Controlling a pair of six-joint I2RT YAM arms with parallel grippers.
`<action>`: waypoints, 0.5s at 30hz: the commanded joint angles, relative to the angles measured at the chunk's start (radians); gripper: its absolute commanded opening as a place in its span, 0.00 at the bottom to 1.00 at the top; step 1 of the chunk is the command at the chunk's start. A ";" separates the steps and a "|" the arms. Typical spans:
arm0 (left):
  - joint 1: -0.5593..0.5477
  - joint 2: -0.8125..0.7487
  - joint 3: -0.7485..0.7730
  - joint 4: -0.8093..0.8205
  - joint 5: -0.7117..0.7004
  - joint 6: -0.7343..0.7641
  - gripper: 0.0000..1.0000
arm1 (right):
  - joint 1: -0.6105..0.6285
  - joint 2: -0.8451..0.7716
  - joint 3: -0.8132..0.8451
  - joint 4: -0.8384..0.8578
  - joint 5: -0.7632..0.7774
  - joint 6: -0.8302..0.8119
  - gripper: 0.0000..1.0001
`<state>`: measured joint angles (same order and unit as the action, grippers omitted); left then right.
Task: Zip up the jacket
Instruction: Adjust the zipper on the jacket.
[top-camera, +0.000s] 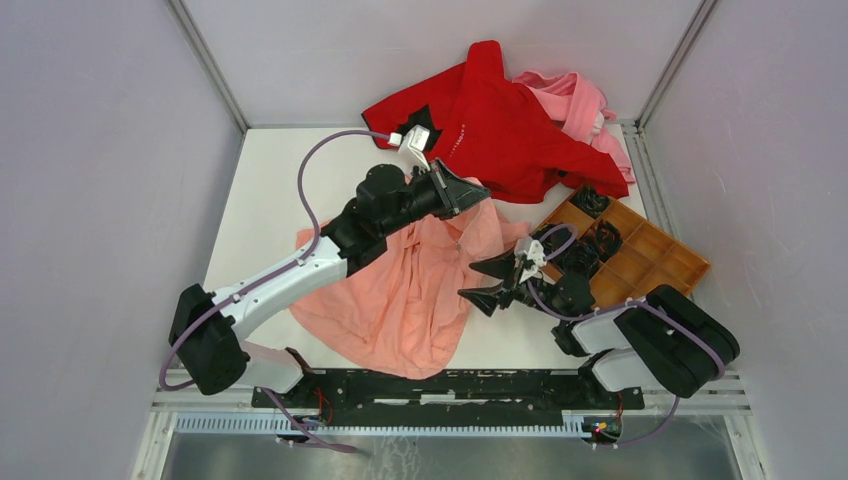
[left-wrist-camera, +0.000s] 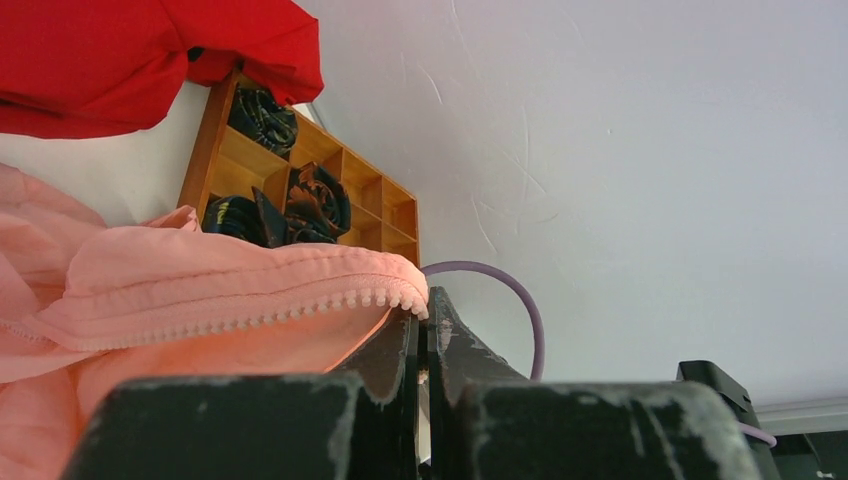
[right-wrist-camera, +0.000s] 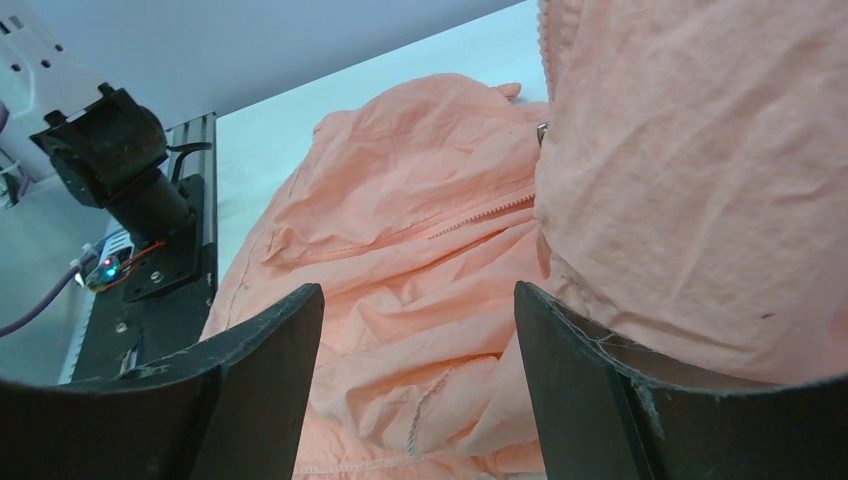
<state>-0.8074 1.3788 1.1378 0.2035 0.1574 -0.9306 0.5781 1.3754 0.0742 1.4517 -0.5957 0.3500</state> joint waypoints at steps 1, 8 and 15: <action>-0.004 -0.034 0.003 0.066 -0.027 -0.042 0.02 | 0.015 0.056 0.048 0.164 0.047 -0.018 0.76; -0.004 -0.035 0.003 0.076 -0.035 -0.048 0.02 | 0.058 0.083 0.051 0.231 0.066 -0.100 0.75; -0.005 -0.048 -0.010 0.077 -0.063 -0.050 0.02 | 0.114 0.026 0.034 0.268 0.122 -0.211 0.72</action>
<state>-0.8074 1.3754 1.1355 0.2203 0.1307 -0.9424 0.6552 1.4513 0.1047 1.4651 -0.5289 0.2337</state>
